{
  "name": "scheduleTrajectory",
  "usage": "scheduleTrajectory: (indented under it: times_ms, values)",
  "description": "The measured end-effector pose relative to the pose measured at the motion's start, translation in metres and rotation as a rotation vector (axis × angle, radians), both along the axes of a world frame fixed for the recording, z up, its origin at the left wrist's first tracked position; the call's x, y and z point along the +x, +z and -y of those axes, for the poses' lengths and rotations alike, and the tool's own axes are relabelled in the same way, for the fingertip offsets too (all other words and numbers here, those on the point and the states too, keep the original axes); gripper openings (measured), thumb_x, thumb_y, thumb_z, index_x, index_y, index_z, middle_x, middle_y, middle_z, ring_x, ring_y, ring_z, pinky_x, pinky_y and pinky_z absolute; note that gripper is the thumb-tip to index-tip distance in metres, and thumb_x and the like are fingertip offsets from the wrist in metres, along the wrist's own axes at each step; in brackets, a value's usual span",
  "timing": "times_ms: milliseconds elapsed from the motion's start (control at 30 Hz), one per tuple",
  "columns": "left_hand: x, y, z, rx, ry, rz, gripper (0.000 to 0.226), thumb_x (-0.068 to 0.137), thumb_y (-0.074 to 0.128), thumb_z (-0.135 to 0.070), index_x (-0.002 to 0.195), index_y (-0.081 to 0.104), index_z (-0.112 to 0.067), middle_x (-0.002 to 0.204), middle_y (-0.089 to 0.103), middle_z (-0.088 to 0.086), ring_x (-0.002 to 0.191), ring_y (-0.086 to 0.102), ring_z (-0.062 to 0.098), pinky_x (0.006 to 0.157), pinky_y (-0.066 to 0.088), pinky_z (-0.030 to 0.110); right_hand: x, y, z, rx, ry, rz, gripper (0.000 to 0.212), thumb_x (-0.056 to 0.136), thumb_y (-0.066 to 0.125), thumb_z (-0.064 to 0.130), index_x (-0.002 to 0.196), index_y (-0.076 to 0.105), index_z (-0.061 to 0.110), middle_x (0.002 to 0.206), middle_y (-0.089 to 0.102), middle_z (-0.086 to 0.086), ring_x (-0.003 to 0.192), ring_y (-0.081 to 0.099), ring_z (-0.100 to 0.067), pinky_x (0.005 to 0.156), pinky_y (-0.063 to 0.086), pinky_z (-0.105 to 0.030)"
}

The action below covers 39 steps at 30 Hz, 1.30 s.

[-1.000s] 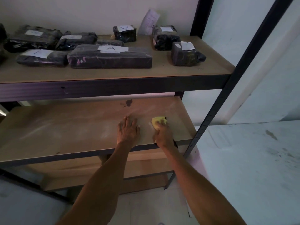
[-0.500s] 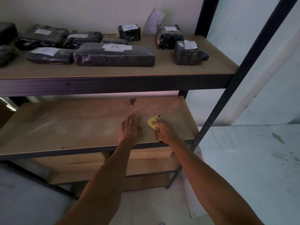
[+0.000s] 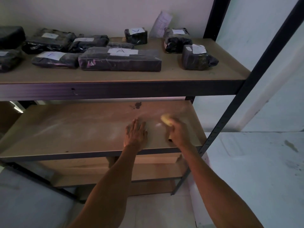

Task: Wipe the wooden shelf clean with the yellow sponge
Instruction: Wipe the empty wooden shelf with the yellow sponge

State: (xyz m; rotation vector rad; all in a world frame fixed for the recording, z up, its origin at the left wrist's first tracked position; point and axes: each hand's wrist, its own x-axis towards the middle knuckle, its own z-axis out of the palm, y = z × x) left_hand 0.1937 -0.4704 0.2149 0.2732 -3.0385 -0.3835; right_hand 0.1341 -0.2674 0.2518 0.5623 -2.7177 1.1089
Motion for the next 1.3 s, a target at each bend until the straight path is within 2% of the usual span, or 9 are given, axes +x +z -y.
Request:
scheduleTrajectory:
  times_ms: [167,333,400,533,733,833,933,1167,1300]
  values:
    - [-0.002,0.000,-0.003,-0.014,0.009,0.012,0.054,0.106,0.027,-0.041,0.157,0.021,-0.024,0.168,0.005,0.006,0.155,0.002,0.026,0.125,0.006,0.047,-0.017,-0.026,-0.030,0.266,-0.293,0.052,0.047,0.091,0.045,0.015,0.138,0.048,0.015,0.148,0.037,-0.022,0.138,0.028,-0.043,0.110,0.036,-0.051]
    - [-0.007,-0.002,0.000,-0.041,0.012,-0.059,0.049,0.102,0.036,-0.039,0.149,0.035,-0.026,0.162,0.022,0.008,0.149,0.021,0.028,0.120,0.021,0.047,0.005,-0.026,0.014,0.129,0.089,0.003,0.046,0.085,0.051,0.002,0.130,0.058,0.014,0.129,0.060,-0.016,0.118,0.054,-0.035,0.100,0.047,-0.040]
    - [-0.008,-0.003,0.001,-0.044,0.017,-0.068,0.049,0.101,0.038,-0.039,0.148,0.037,-0.026,0.161,0.026,0.007,0.147,0.024,0.028,0.118,0.024,0.046,-0.009,-0.020,-0.003,0.021,0.010,-0.021,0.047,0.085,0.053,0.000,0.130,0.057,0.013,0.130,0.058,-0.014,0.118,0.054,-0.032,0.101,0.045,-0.038]
    - [-0.007,-0.005,-0.001,-0.055,0.022,-0.038,0.051,0.103,0.034,-0.041,0.152,0.032,-0.026,0.163,0.022,0.008,0.150,0.021,0.028,0.120,0.021,0.047,-0.054,-0.026,-0.051,0.279,-0.302,0.035,0.050,0.086,0.047,0.009,0.136,0.043,0.013,0.140,0.041,-0.020,0.128,0.040,-0.039,0.098,0.047,-0.050]
    - [-0.008,-0.002,0.001,-0.042,0.003,-0.040,0.051,0.103,0.035,-0.037,0.153,0.030,-0.026,0.165,0.017,0.007,0.152,0.015,0.027,0.120,0.016,0.047,-0.017,-0.029,0.006,0.147,0.103,0.046,0.048,0.089,0.051,0.004,0.136,0.052,0.011,0.137,0.053,-0.017,0.126,0.048,-0.035,0.106,0.042,-0.042]
    - [-0.009,-0.001,0.002,-0.039,0.005,-0.022,0.053,0.104,0.032,-0.039,0.155,0.027,-0.028,0.167,0.013,0.004,0.153,0.012,0.025,0.121,0.013,0.046,-0.036,-0.017,-0.020,0.039,-0.044,-0.019,0.052,0.087,0.050,-0.001,0.137,0.050,0.013,0.133,0.054,-0.016,0.120,0.052,-0.032,0.103,0.044,-0.040]
    - [-0.010,-0.003,0.001,-0.051,0.009,-0.003,0.054,0.104,0.029,-0.041,0.157,0.023,-0.029,0.167,0.011,0.004,0.154,0.011,0.025,0.122,0.013,0.047,-0.063,-0.017,-0.053,0.189,-0.228,0.021,0.052,0.087,0.046,0.003,0.138,0.045,0.014,0.135,0.047,-0.020,0.121,0.049,-0.040,0.102,0.046,-0.046]
    - [-0.016,-0.004,0.001,-0.039,0.020,-0.014,0.053,0.103,0.031,-0.041,0.154,0.025,-0.031,0.166,0.015,0.004,0.153,0.013,0.026,0.122,0.016,0.050,-0.029,-0.028,0.007,0.080,0.132,0.047,0.046,0.091,0.049,0.004,0.135,0.053,0.015,0.134,0.057,-0.014,0.122,0.052,-0.030,0.107,0.043,-0.042]
    - [-0.015,-0.005,0.001,-0.042,0.028,-0.029,0.052,0.103,0.030,-0.040,0.154,0.025,-0.032,0.165,0.015,0.003,0.152,0.013,0.025,0.122,0.016,0.049,-0.065,-0.008,-0.034,0.104,-0.148,-0.011,0.054,0.077,0.050,0.004,0.128,0.051,0.020,0.127,0.051,-0.009,0.111,0.054,-0.028,0.097,0.048,-0.038]
